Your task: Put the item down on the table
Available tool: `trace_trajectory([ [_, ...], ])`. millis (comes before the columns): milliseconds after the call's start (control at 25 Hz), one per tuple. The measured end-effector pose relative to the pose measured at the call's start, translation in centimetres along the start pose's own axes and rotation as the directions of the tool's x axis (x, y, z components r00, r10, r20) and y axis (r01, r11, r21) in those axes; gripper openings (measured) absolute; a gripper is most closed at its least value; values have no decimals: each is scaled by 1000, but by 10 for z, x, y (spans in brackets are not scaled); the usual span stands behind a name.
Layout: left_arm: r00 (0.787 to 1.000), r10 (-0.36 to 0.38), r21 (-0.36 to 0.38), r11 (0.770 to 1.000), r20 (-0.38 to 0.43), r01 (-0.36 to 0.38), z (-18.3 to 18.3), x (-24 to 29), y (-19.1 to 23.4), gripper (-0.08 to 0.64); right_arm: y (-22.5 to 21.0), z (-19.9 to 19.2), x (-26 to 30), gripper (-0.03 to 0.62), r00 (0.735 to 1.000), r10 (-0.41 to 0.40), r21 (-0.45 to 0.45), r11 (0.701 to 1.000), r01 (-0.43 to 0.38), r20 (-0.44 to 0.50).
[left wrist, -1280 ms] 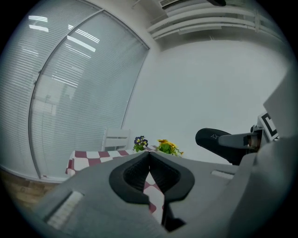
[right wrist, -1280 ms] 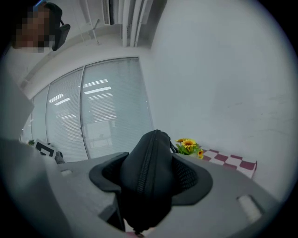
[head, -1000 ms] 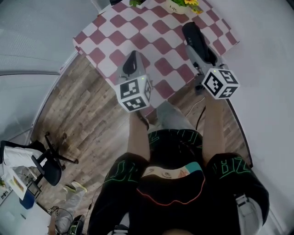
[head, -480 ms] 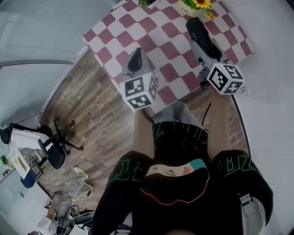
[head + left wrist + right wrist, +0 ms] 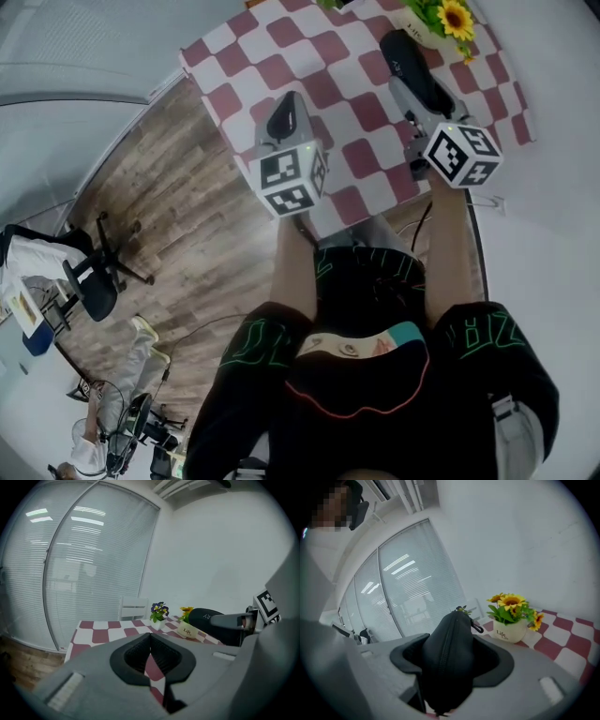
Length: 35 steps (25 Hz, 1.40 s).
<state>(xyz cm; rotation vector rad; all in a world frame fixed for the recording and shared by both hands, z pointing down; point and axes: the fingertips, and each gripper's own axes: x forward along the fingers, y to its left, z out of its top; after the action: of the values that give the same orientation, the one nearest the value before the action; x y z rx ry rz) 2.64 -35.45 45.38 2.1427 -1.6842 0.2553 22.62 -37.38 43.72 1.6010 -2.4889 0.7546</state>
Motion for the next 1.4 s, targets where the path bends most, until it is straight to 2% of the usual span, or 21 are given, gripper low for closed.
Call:
trace_trajectory([
  [360, 998, 47, -29, 998, -34, -48, -5, 34, 48, 11, 10, -24, 76, 282, 995, 21, -17, 1000, -23, -94],
  [760, 996, 44, -63, 997, -82, -49, -24, 52, 60, 9, 19, -58, 121, 282, 980, 52, -31, 998, -59, -192],
  [1080, 994, 48, -73, 996, -100, -56, -33, 54, 61, 11, 18, -91, 129, 282, 960, 55, -35, 997, -67, -276],
  [1400, 993, 50, -82, 995, -104, -58, -41, 48, 58, 9, 6, -111, 111, 282, 947, 19, -20, 999, -26, -320],
])
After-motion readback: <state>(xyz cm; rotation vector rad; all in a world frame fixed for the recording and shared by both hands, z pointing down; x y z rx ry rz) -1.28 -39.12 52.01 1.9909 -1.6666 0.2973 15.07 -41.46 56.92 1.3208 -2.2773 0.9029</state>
